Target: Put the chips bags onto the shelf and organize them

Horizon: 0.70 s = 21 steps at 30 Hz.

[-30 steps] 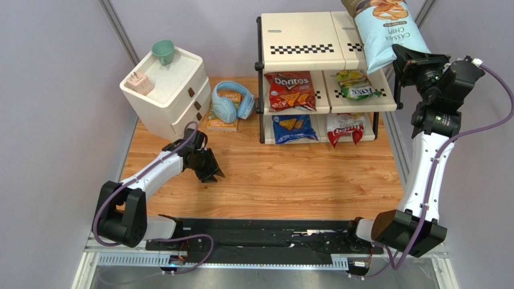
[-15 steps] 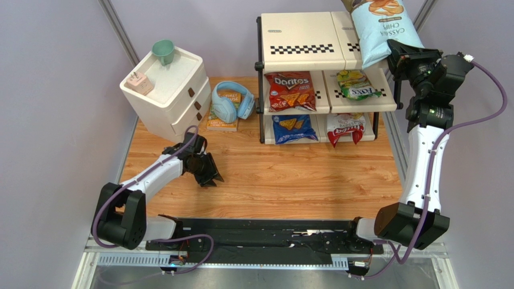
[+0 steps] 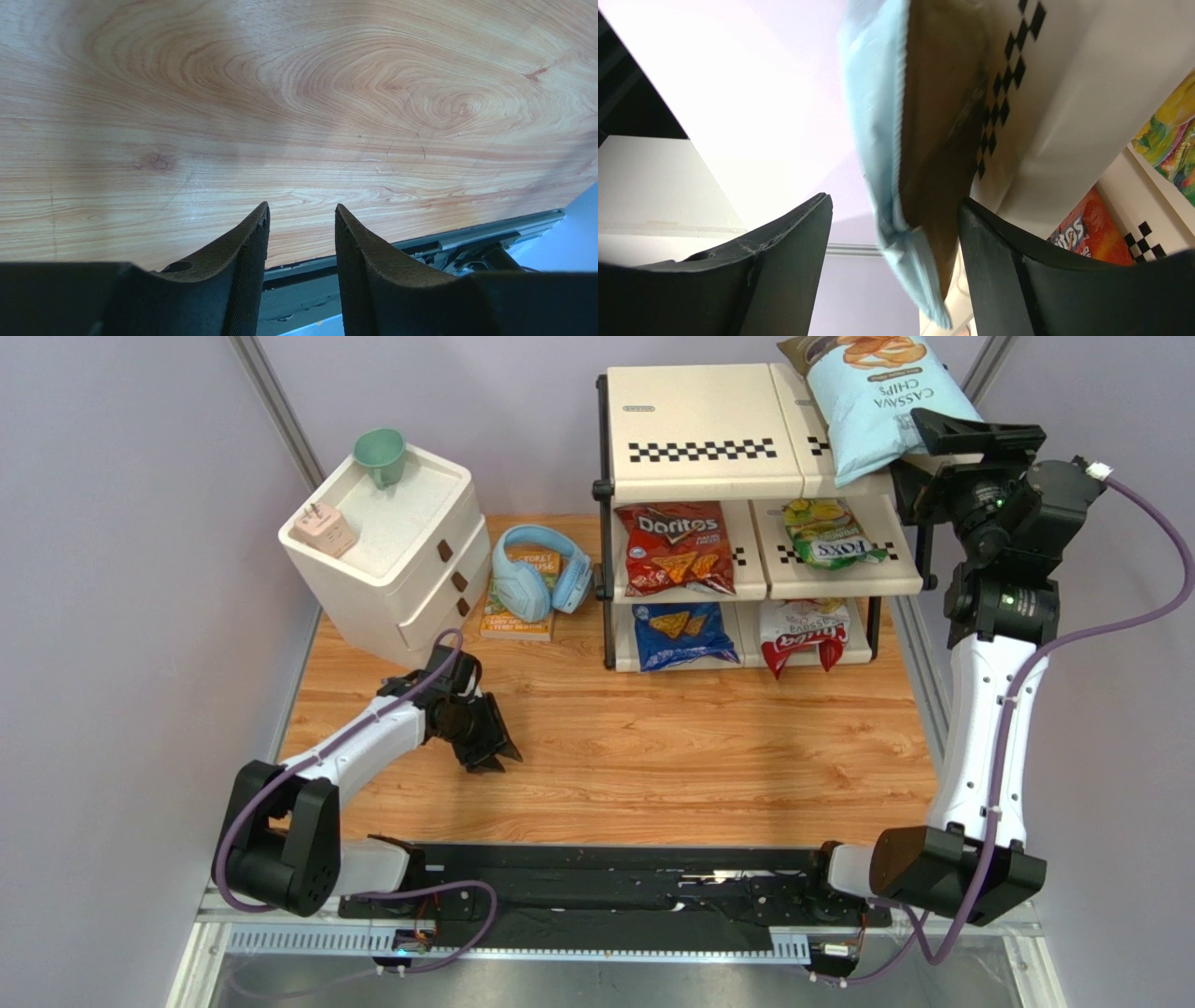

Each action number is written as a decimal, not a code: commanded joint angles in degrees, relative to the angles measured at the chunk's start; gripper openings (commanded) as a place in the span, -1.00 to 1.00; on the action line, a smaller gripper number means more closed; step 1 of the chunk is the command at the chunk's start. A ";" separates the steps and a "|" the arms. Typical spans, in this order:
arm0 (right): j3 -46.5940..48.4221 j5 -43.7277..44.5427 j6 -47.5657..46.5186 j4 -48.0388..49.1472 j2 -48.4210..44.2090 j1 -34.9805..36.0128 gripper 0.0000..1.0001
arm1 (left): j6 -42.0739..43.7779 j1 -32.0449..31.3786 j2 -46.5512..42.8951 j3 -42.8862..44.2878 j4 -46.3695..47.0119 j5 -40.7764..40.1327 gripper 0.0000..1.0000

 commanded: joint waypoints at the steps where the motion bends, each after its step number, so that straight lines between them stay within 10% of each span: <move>1: 3.12 0.33 -2.73 -3.19 -5.17 -1.46 0.43 | 1.20 0.18 -0.03 -0.35 1.54 1.33 -0.08; 21: -25.53 -7.14 -22.59 -26.39 -28.45 -2.87 0.44 | 1.37 0.18 0.94 11.60 -6.98 1.59 0.13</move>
